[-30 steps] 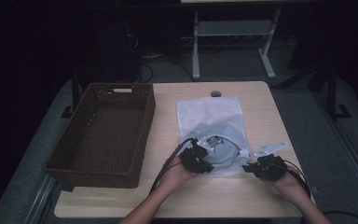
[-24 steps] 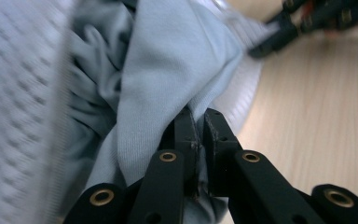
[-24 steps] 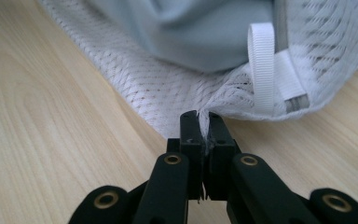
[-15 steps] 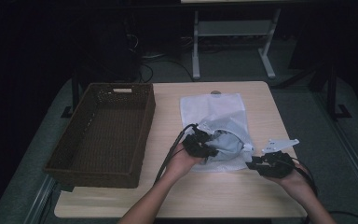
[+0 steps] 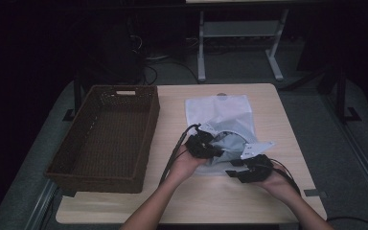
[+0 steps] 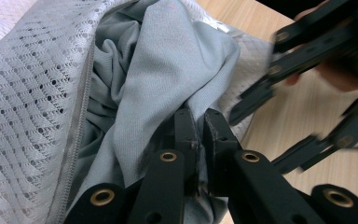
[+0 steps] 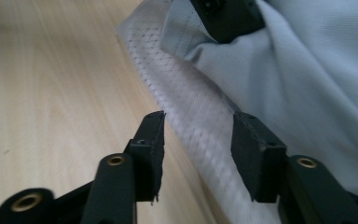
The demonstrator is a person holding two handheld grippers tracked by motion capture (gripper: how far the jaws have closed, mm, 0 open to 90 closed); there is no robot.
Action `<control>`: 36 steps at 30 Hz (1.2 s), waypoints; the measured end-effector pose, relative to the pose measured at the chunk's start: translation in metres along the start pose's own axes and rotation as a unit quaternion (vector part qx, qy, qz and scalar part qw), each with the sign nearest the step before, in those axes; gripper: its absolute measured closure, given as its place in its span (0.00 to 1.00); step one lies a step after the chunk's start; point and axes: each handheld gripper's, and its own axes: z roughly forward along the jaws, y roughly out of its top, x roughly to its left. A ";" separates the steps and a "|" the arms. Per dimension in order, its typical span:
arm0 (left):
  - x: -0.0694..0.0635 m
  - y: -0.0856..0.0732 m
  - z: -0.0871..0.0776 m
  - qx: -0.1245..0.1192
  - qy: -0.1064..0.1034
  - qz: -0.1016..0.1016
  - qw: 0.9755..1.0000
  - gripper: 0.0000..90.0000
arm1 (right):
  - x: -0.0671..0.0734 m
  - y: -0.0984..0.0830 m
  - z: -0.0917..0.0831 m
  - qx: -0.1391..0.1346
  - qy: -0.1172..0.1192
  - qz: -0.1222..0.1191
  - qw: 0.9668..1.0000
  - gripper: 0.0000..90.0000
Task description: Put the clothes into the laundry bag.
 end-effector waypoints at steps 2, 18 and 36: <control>0.000 0.000 0.000 0.000 0.000 0.000 1.000 0.95 | -0.002 0.003 0.012 0.004 0.006 0.001 1.000 0.58; -0.001 0.000 0.002 -0.002 0.004 -0.003 1.000 0.95 | -0.006 -0.003 0.033 0.033 -0.025 -0.005 0.999 1.00; -0.009 0.004 0.033 0.019 0.032 0.003 0.999 0.95 | 0.002 -0.005 0.019 0.050 0.045 -0.010 0.998 1.00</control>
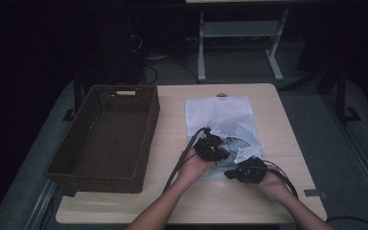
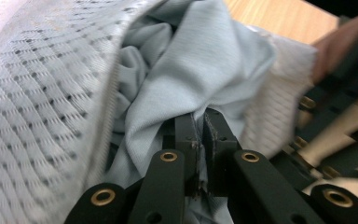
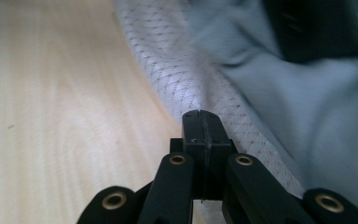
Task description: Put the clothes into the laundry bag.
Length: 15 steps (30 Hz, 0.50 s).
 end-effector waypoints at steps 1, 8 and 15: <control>0.000 0.001 0.002 0.001 0.004 -0.001 1.000 0.95 | 0.002 -0.001 0.000 0.001 0.006 -0.001 1.000 1.00; 0.010 0.011 0.015 0.012 0.064 0.011 0.998 0.95 | 0.004 -0.006 -0.002 0.002 0.014 -0.013 1.000 1.00; 0.033 0.024 0.019 0.022 0.149 0.008 0.989 0.95 | 0.010 -0.005 0.002 0.007 0.022 -0.033 0.999 1.00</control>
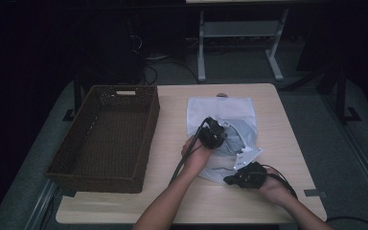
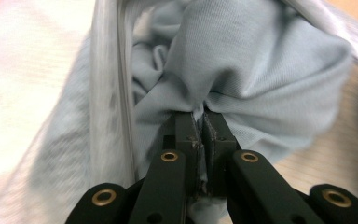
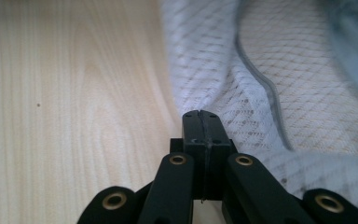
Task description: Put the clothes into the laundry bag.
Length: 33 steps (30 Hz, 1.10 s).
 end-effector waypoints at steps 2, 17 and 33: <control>0.008 0.001 0.003 -0.001 0.008 -0.010 1.000 0.95 | 0.002 0.000 0.002 0.003 0.006 -0.004 1.000 1.00; 0.011 0.001 -0.070 -0.069 -0.065 -0.019 0.995 0.65 | -0.005 -0.004 -0.009 -0.011 -0.007 0.021 1.000 1.00; 0.019 0.016 -0.060 -0.080 -0.073 0.019 0.994 0.98 | -0.005 -0.006 -0.011 -0.016 -0.021 0.030 0.999 1.00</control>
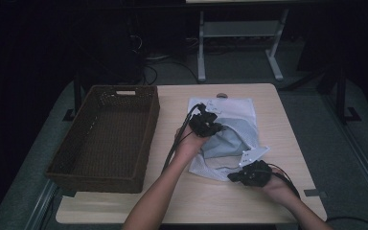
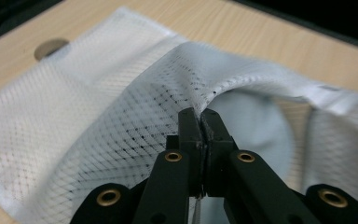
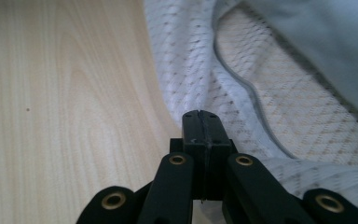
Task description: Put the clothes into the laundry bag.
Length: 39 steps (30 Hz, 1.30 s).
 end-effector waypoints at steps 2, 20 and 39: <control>-0.008 0.000 -0.012 -0.009 -0.014 0.004 1.000 0.98 | -0.002 0.000 0.001 -0.002 -0.005 0.001 1.000 1.00; -0.042 -0.072 0.024 0.095 -0.123 0.002 0.988 0.98 | -0.003 0.001 0.002 0.004 -0.023 0.007 1.000 1.00; -0.043 -0.094 -0.040 0.038 -0.099 -0.042 0.994 0.49 | 0.005 -0.016 -0.045 -0.062 -0.031 0.050 0.996 0.50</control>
